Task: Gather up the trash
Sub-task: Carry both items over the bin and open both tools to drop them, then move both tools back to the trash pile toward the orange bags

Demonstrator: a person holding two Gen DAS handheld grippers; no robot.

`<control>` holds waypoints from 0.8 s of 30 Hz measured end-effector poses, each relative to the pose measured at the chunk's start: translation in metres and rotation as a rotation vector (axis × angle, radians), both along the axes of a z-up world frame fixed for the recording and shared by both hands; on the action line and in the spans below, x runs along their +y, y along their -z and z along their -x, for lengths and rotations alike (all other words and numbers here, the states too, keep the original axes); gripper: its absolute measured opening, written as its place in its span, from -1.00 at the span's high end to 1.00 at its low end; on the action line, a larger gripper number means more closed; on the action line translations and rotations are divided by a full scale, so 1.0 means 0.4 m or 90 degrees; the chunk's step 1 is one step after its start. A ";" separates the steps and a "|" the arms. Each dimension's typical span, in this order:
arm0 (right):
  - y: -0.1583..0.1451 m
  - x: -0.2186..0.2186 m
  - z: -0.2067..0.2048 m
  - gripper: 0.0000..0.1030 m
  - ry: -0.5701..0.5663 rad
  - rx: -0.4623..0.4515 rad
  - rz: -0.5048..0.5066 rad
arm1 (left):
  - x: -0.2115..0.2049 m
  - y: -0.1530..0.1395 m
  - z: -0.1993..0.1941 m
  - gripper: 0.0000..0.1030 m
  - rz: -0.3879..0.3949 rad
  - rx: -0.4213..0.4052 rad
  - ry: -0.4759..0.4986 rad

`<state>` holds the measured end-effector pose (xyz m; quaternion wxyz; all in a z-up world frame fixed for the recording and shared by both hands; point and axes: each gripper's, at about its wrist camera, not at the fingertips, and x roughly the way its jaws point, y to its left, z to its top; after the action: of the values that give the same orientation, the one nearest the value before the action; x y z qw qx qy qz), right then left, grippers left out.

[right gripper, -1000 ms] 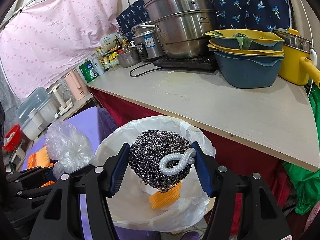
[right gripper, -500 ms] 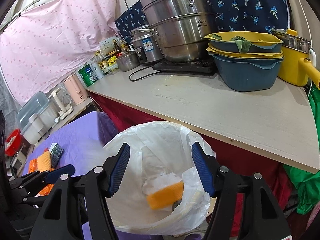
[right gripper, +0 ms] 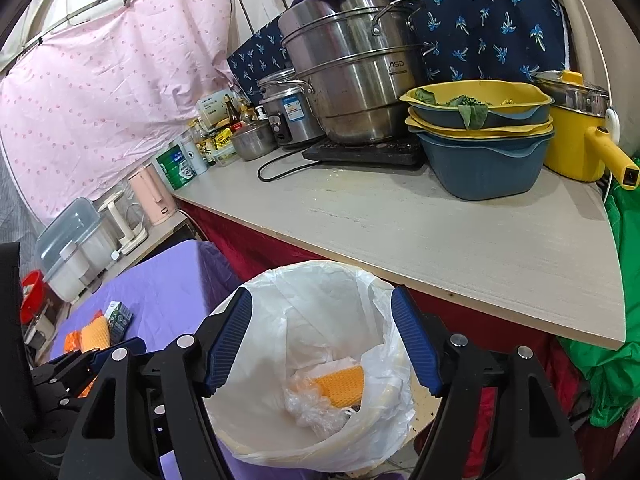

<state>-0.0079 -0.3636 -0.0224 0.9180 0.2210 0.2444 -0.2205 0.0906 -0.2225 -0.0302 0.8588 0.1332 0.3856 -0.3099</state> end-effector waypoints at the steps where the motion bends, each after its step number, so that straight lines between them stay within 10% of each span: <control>1: -0.002 0.004 0.000 -0.36 -0.001 -0.001 0.001 | 0.004 -0.001 0.000 -0.42 0.001 0.000 -0.001; 24: -0.058 0.176 -0.070 -0.36 -0.092 -0.002 0.037 | 0.296 -0.054 -0.071 -0.55 0.051 0.009 -0.145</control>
<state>0.0201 -0.2931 0.0007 0.9380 0.1762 0.2520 -0.1602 0.1190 -0.1043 -0.0086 0.8903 0.0518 0.3918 -0.2263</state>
